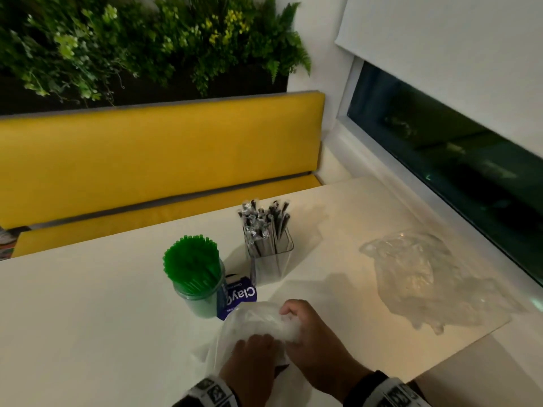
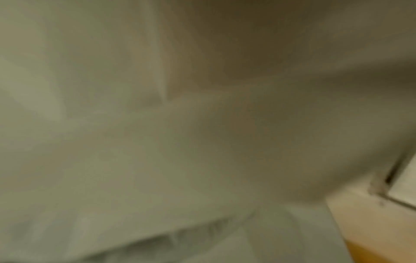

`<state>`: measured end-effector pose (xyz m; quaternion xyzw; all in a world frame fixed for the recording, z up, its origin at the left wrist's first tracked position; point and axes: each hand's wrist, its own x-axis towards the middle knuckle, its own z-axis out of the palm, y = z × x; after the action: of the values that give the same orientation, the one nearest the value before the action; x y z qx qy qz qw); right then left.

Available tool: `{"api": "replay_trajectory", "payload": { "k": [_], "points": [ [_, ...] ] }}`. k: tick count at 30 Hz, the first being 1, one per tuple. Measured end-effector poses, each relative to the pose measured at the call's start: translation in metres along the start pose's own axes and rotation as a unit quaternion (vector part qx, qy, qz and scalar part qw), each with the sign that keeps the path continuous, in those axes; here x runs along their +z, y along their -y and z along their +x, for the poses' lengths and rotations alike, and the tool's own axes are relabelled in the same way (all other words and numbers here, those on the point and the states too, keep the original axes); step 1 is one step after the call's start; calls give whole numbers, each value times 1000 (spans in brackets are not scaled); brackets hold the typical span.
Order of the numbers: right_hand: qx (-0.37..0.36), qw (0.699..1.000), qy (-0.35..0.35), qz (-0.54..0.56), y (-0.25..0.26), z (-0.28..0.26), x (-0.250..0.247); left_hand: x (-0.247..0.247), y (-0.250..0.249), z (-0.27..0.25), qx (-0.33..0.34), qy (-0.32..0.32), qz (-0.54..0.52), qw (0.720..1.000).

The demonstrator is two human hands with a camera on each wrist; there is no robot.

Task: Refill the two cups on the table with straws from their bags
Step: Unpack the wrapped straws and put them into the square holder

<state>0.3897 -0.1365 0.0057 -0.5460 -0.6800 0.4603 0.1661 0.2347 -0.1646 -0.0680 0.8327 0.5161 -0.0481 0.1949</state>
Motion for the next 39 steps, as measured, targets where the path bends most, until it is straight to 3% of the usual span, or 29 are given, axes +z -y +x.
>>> {"api": "replay_trajectory", "payload": {
  "k": [2,3,8,13,17,21,26,28,30,33,37,39],
  "points": [
    [-25,1000,-10,-11,4,-5,-3,-2,-7,1,-42,35,35,998],
    [-43,999,-13,-24,5,-7,-5,-2,-5,1,-58,19,34,998],
    [-100,994,-2,-50,10,-19,-9,32,6,2,42,-150,126,980],
    [-118,992,-34,-41,5,-28,-2,16,-6,-7,99,-102,39,989],
    [-124,991,-40,-43,-2,-29,1,36,-1,3,17,-95,54,994],
    [-109,992,-35,-52,-7,-32,-1,22,-9,6,-57,24,-68,996],
    [-68,988,16,-135,-2,-30,-14,20,-14,4,-66,83,-7,994],
    [-67,980,21,-186,-1,-27,-19,15,-10,4,-53,78,12,995],
    [-30,976,41,-210,0,-25,-22,8,-6,2,-37,15,-30,999],
    [31,975,51,-213,-12,-20,-25,-2,1,-5,-9,-4,-93,996],
    [-6,973,62,-224,-25,-18,-24,-3,8,-12,-67,17,-137,988],
    [-8,975,61,-214,-25,-14,-21,-4,12,-15,-71,-6,-166,983]
  ]
}}
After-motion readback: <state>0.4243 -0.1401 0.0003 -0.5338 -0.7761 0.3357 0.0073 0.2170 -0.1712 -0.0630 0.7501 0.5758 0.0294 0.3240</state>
